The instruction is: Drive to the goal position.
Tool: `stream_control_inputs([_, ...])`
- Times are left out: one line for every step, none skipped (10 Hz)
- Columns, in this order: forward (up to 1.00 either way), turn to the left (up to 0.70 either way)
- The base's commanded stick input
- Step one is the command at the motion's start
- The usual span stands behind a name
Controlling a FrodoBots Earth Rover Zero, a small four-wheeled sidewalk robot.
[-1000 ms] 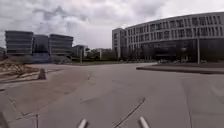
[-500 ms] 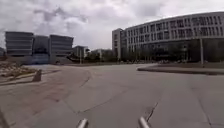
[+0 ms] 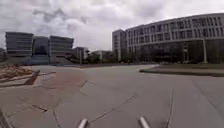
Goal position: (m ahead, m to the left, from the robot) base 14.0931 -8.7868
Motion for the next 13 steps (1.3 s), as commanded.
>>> stream_control_inputs([0.70,0.00])
stream_control_inputs([0.70,0.00])
stream_control_inputs([0.70,0.00])
stream_control_inputs([0.70,0.00])
stream_control_inputs([0.70,0.00])
stream_control_inputs([0.70,0.00])
stream_control_inputs([0.70,0.00])
stream_control_inputs([0.70,0.00])
stream_control_inputs([0.70,0.00])
stream_control_inputs([0.70,0.00])
stream_control_inputs([0.70,0.00])
stream_control_inputs([0.70,0.00])
stream_control_inputs([0.70,0.00])
